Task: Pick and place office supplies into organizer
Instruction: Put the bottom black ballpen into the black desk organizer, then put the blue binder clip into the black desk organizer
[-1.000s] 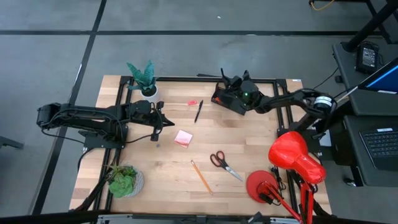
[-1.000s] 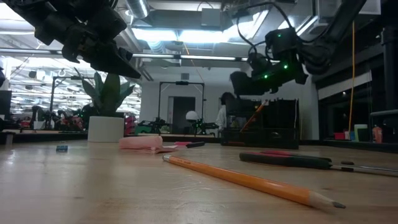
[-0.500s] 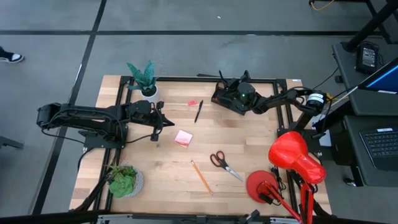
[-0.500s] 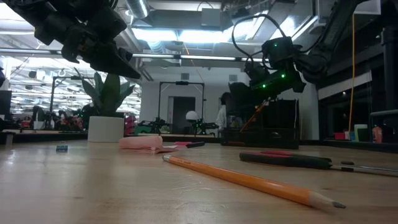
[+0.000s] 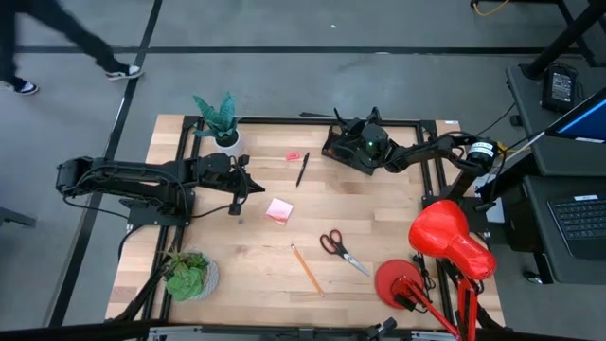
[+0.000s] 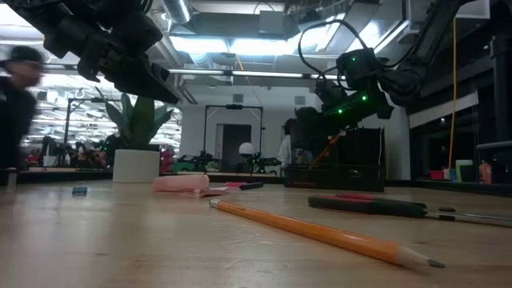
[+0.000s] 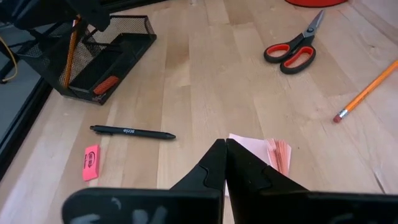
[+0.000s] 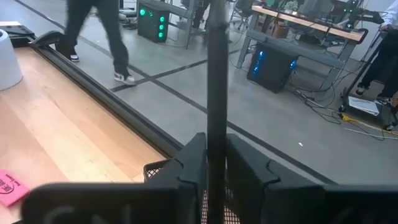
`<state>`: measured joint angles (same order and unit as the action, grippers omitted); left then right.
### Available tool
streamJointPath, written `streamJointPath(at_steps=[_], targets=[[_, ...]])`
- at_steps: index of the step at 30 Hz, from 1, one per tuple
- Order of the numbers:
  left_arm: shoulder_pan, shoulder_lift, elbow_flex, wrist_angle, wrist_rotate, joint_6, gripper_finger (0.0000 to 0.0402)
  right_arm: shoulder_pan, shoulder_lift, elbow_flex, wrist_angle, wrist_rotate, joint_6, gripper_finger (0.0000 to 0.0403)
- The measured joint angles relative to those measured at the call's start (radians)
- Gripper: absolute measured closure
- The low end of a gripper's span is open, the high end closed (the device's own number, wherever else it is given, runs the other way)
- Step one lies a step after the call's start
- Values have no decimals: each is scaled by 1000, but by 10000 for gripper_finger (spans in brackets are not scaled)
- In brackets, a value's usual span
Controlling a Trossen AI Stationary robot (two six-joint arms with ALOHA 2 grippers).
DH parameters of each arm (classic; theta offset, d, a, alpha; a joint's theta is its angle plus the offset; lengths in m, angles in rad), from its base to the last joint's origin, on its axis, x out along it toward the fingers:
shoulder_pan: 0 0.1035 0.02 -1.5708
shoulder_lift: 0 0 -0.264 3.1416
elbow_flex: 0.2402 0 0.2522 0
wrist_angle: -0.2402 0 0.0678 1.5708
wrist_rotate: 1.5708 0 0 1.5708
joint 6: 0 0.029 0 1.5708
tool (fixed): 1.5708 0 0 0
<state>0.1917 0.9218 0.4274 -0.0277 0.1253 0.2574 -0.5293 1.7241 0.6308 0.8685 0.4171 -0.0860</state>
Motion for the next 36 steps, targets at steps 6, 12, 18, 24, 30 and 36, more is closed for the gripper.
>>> streamJointPath(at_steps=[6,12,18,24,30,36], targets=[[0,0,0,0,0,0,399,0,0,0,-3,0,-30,302],[0,0,0,0,0,-1,400,0,-18,-4,-2,2,-31,290],[0,0,0,12,0,-3,399,33,-71,-5,1,3,-70,290],[0,0,0,54,0,-37,399,76,-132,-5,5,1,-127,325],[0,0,30,-70,0,-141,399,119,-188,-3,-43,-34,-135,396],[-41,0,112,-269,-81,-213,400,181,-198,-3,-71,-109,-128,399]])
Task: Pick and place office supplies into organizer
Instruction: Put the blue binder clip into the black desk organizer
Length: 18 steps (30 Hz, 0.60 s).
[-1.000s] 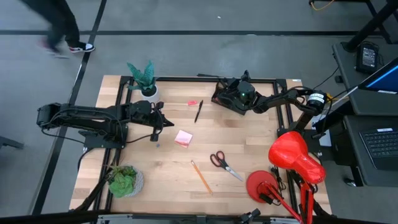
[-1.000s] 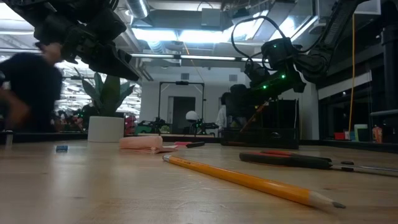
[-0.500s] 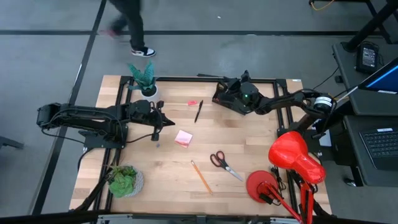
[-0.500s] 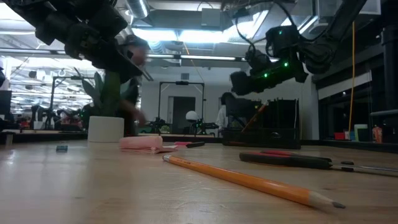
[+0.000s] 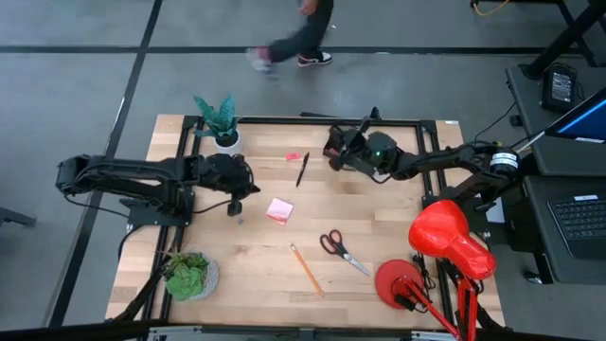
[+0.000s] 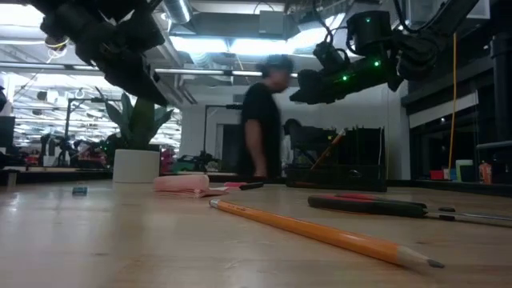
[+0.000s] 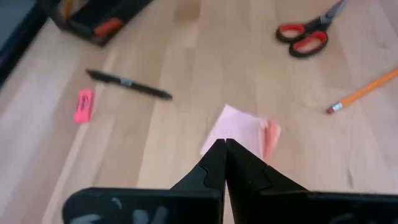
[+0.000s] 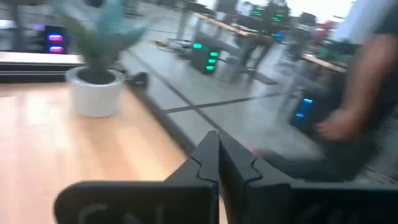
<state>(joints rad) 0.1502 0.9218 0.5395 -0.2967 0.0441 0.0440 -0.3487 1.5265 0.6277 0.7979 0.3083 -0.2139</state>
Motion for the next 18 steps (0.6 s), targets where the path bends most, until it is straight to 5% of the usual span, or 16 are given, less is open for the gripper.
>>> streamJointPath(at_steps=[9,18], targets=[[-156,0,131,-382,-7,-174,399,172,0,0,-130,-48,-3,400],[-195,0,159,-443,-8,-300,399,309,1,0,-136,-49,17,400]])
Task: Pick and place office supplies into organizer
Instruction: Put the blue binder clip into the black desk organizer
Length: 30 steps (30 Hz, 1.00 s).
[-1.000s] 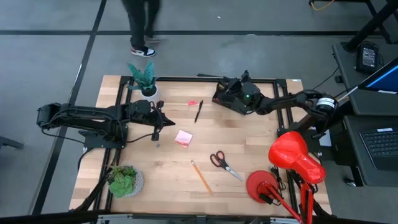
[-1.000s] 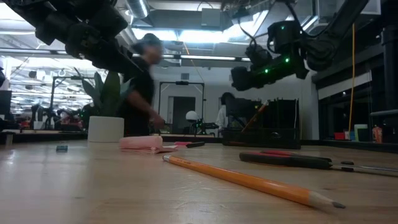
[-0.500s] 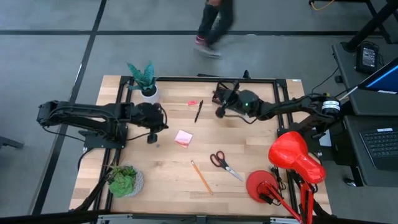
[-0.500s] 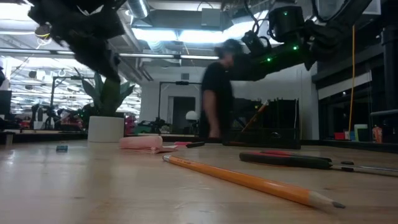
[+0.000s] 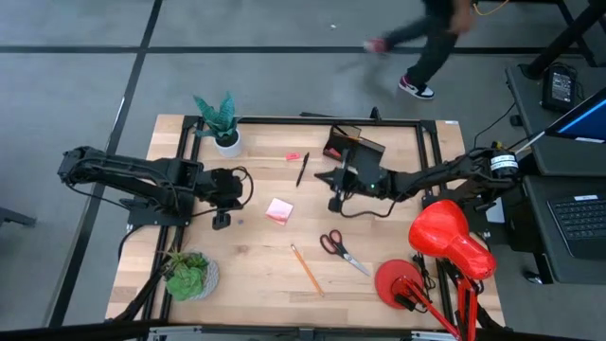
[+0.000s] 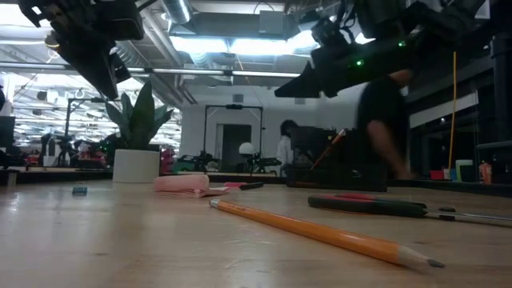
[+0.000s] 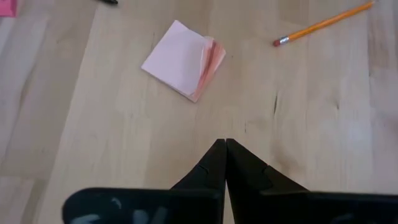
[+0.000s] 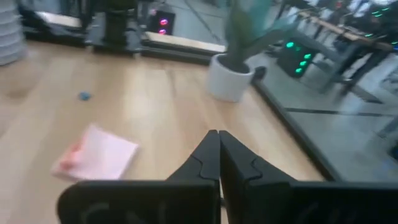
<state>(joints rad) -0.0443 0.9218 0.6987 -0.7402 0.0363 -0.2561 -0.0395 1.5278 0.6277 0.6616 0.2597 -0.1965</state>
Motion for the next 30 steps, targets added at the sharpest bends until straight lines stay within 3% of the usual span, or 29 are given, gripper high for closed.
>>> streamJointPath(at_steps=[9,21,30], targets=[[0,0,-7,-76,-16,-160,378,47,57,1,8,0,38,399],[0,0,-96,-51,9,-371,288,47,88,1,47,0,29,399],[0,0,-150,-3,18,-369,273,74,88,1,53,-11,36,399]])
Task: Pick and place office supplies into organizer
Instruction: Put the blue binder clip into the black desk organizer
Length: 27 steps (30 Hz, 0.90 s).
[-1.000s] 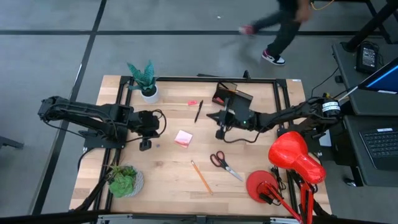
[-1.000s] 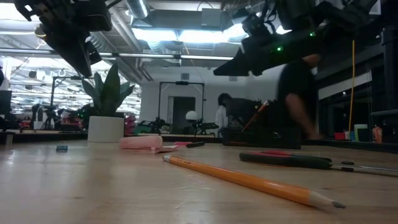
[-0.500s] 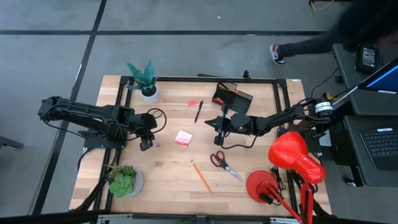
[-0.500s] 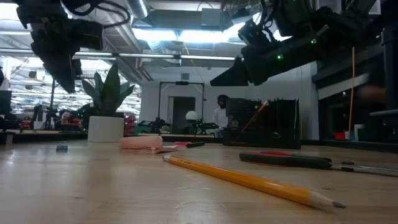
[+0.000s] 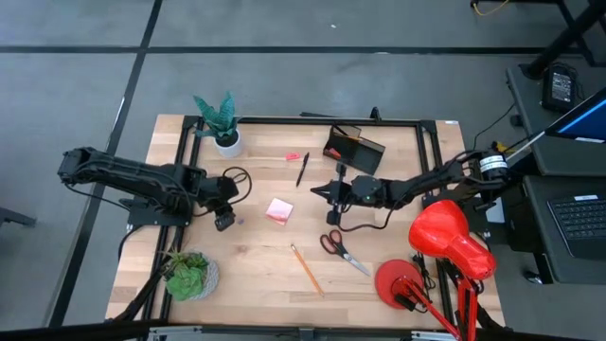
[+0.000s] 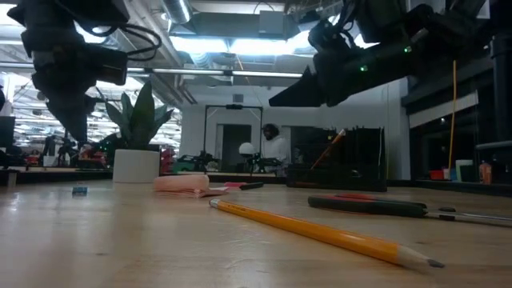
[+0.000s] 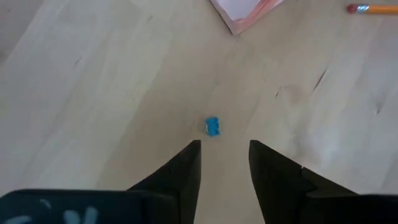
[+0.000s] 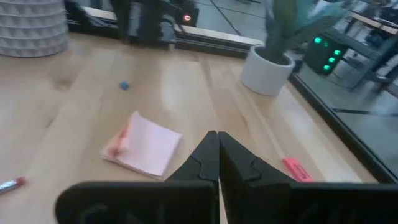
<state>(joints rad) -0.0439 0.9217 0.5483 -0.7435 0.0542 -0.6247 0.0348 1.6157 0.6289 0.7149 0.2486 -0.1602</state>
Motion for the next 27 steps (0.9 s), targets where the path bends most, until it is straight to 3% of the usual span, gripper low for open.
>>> streamJointPath(at_steps=[19,27], targets=[[1,2,-167,257,71,-11,276,75,0,0,82,1,78,399],[1,10,-199,279,66,-35,277,78,0,0,81,1,100,399]])
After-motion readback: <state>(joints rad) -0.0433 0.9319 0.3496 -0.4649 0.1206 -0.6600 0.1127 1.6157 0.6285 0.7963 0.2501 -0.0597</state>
